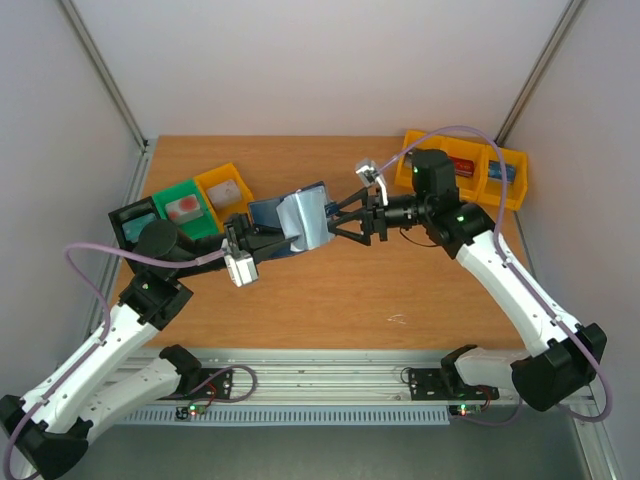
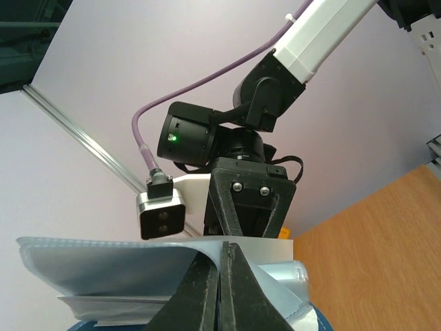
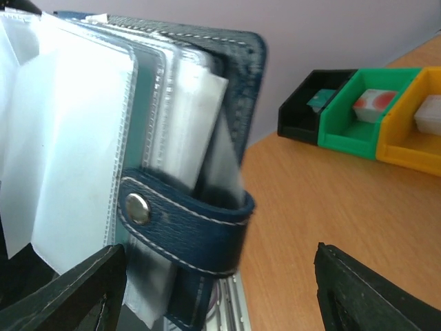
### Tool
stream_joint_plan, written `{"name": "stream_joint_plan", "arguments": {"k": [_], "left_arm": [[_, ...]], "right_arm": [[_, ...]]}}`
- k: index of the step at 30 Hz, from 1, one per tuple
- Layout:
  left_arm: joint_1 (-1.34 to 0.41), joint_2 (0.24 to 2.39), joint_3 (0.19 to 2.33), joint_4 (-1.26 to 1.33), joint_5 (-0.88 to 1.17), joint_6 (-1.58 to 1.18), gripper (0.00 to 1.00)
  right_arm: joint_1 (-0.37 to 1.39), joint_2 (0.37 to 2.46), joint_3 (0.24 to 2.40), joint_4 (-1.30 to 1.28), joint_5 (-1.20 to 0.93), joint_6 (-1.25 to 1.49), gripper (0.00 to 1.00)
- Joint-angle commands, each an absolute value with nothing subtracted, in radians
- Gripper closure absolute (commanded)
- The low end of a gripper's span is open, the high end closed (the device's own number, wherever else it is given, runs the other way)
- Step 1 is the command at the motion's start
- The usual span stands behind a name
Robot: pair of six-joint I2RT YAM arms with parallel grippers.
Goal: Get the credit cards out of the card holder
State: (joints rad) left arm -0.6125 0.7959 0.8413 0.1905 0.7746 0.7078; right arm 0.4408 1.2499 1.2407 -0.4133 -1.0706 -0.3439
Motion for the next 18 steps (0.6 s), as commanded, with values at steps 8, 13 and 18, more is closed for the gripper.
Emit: {"name": "stream_joint_plan", "arguments": {"k": [8,13,18], "left_arm": [[-0.614,0.779,0.847,0.257,0.781,0.716,1.00],[-0.613,0.782,0.843,0.258,0.779,0.707,1.00],[-0.613,0.783,0.827,0.253,0.760,0.705,1.00]], "right_arm": [[0.531,1.287,1.299,-0.325,-1.200,-0.289,0.24],[0.543,1.282,1.275,-0.184,-1.234,-0.177,0.29],[0.550,1.280,1.286,-0.158,-1.206,-0.127,0.62]]}}
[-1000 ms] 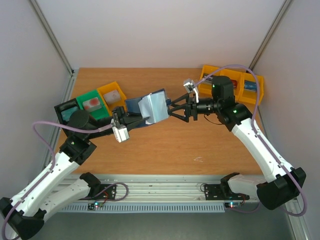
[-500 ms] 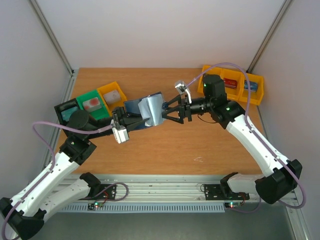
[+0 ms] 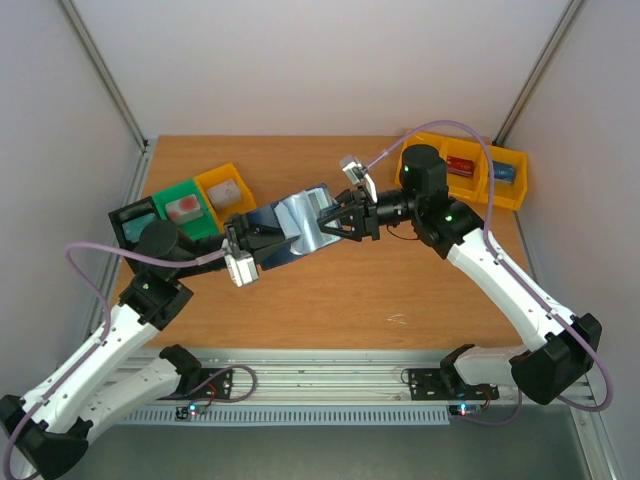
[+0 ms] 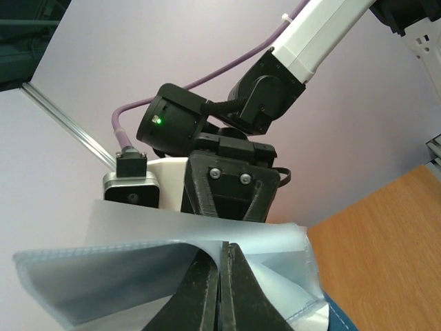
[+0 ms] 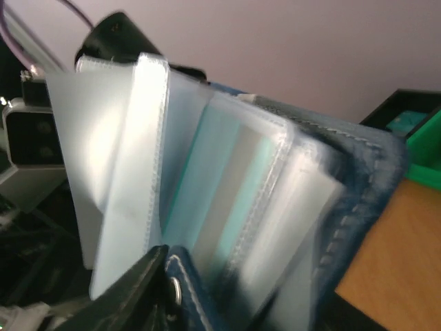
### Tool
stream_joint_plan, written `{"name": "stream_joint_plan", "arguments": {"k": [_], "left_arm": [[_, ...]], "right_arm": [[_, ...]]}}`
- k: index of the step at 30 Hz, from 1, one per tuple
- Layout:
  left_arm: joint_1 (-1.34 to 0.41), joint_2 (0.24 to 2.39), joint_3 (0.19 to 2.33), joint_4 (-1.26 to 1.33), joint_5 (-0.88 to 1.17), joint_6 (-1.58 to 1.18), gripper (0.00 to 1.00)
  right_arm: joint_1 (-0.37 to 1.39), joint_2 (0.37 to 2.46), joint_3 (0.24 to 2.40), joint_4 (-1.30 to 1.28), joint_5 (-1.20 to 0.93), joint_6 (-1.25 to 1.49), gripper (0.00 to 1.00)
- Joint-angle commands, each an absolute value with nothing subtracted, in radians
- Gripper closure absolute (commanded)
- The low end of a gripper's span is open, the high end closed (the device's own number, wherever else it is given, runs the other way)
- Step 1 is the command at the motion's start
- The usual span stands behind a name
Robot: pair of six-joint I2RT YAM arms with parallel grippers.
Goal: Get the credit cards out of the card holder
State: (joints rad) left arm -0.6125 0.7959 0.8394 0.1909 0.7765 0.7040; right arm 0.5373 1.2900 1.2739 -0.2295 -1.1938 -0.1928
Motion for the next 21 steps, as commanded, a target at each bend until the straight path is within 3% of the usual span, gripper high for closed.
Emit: {"name": "stream_joint_plan", "arguments": {"k": [1,8,10,14,16,18,21], "left_arm": [[-0.613,0.783,0.824,0.253,0.754,0.707,1.00],[-0.613,0.788,0.787,0.261,0.638,0.725,1.00],[-0.613,0.790,0.776,0.269,0.564,0.707,0.95],[-0.613,0.781,0.759,0.265,0.380,0.498,0.37],[-0.612,0.776,0.762,0.212,0.315,0.359,0.14],[-0.613,0.776,0.768,0.153,0.244,0.225,0.01],[-0.613,0.798,0.787,0.077,0.102,0.035,0.01]], "right_arm": [[0.551,1.282,1.290,-0.167,-1.197,-0.125,0.68],[0.552,1.277,1.346,-0.315,-1.097,-0.169,0.97],[0.551,1.278,1.383,-0.432,-1.009,-0.204,0.99],[0.572,1.269,1.452,-0.619,-0.642,-0.246,0.99],[0.622,1.279,1.499,-0.727,-0.374,-0.269,0.99],[0.717,1.300,1.549,-0.813,-0.086,-0.319,0.99],[0.863,1.354,1.622,-0.886,0.231,-0.392,0.99]]}}
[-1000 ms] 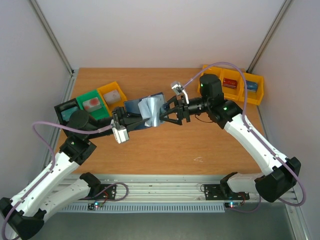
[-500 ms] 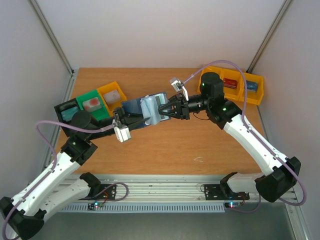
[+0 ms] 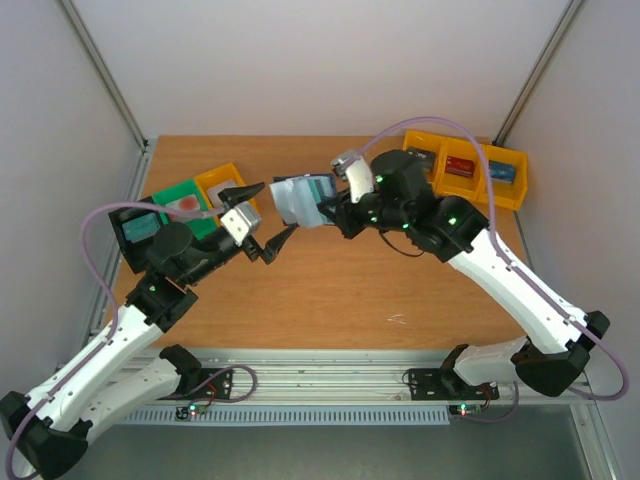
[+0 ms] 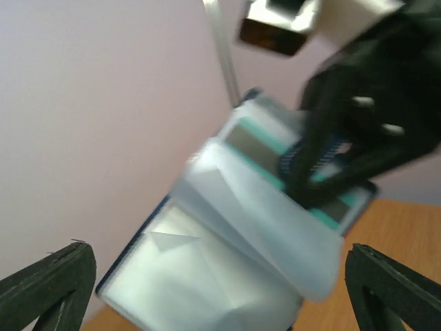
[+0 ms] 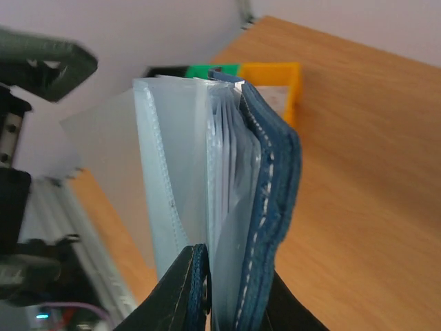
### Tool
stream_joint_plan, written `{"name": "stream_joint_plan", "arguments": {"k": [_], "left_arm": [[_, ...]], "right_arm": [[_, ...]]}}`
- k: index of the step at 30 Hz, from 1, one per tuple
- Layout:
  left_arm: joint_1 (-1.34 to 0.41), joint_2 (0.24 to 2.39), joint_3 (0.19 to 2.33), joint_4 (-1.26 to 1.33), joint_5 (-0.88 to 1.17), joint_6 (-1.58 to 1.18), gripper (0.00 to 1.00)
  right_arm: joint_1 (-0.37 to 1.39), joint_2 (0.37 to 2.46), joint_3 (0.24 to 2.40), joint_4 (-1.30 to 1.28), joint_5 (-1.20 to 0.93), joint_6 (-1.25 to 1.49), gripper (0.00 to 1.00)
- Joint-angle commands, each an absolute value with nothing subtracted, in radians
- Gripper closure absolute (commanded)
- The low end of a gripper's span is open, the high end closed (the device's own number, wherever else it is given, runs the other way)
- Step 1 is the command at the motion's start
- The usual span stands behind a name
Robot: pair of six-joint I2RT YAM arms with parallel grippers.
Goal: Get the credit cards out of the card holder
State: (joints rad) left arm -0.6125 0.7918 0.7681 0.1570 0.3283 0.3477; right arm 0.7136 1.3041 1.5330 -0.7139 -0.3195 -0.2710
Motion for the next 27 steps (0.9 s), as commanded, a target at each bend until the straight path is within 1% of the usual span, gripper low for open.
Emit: {"name": "stream_joint_plan", "arguments": {"k": [1,3,6,12,17,21,27], "left_arm": [[-0.612,0.806,0.796,0.058,0.065,-0.007,0.01],[-0.609,0.814,0.799,0.043,0.036,-0.097,0.01],[-0.607,0.818,0.801,0.048,0.078,-0.159,0.01],[-0.588,0.826,0.801,0.044,0.028,-0.223,0.01],[-0.531,0.820,0.783,0.022,0.088,-0.257,0.02],[-0.498,0.804,0.766,0.027,0.177,-0.255,0.03],[-0.453,0.768,0.760,0.056,0.368,-0.251,0.01]], "right_arm": [[0.897,1.372,1.646,-0.898,0.282,-0.404,0.99],[0.951,1.402,1.680,-0.903,0.336,-0.433,0.99],[1.008,1.438,1.711,-0.899,0.347,-0.490,0.99],[1.032,1.447,1.716,-0.895,0.190,-0.535,0.99],[1.032,1.369,1.654,-0.824,-0.051,-0.594,0.98],[1.008,1.319,1.620,-0.786,-0.199,-0.602,0.97],[0.883,1.247,1.581,-0.729,-0.459,-0.543,0.97]]}}
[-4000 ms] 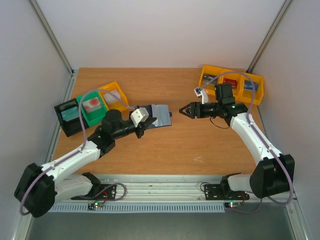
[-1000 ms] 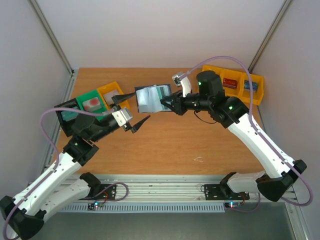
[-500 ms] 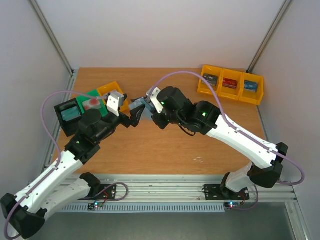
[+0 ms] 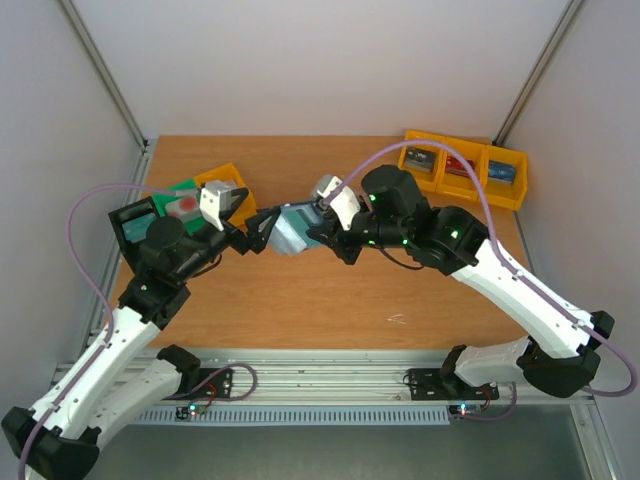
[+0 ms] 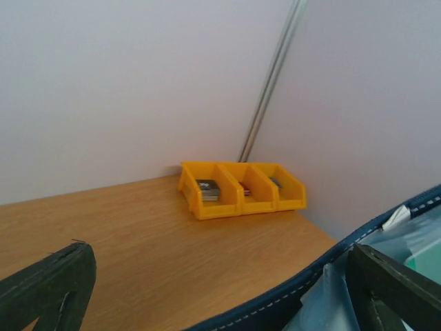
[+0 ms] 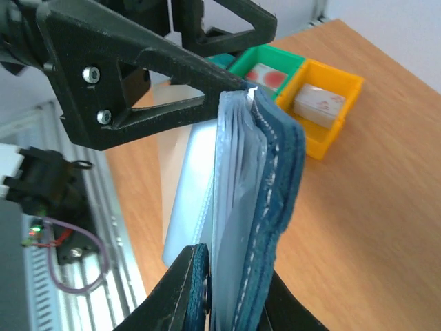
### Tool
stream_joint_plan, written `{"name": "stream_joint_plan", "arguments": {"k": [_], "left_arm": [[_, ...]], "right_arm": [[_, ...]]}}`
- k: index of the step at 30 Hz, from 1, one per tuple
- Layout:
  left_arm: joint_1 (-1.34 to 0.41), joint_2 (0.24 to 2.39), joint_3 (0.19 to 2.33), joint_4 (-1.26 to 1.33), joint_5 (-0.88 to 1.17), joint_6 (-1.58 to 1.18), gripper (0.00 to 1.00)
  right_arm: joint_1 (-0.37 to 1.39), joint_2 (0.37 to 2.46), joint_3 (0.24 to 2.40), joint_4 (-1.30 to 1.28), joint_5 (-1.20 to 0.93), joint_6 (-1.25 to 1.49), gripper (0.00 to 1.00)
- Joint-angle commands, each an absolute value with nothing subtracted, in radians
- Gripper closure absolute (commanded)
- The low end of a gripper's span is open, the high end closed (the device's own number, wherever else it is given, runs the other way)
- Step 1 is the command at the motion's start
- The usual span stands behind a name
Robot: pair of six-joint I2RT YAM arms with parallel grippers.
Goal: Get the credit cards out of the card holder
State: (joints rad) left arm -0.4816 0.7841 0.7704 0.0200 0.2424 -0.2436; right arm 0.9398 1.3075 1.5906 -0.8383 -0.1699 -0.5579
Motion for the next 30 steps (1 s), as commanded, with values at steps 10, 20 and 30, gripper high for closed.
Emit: {"name": "stream_joint_plan", "arguments": {"k": [10,20,30], "left_arm": [[-0.445,0.737,0.767,0.070,0.690,-0.211,0.03],[-0.446,0.704,0.782,0.087,0.828,-0.178,0.57],[-0.445,0.680,0.793,0.077,0.836,-0.165,1.00]], "right_arm": [[0.761,1.210,1.552,-0.623,-0.723,-0.437,0.97],[0.703,1.225,1.510,-0.529,-0.881,-0.354,0.94],[0.682,1.249,1.490,-0.534,-0.903,-0.344,0.73]]}}
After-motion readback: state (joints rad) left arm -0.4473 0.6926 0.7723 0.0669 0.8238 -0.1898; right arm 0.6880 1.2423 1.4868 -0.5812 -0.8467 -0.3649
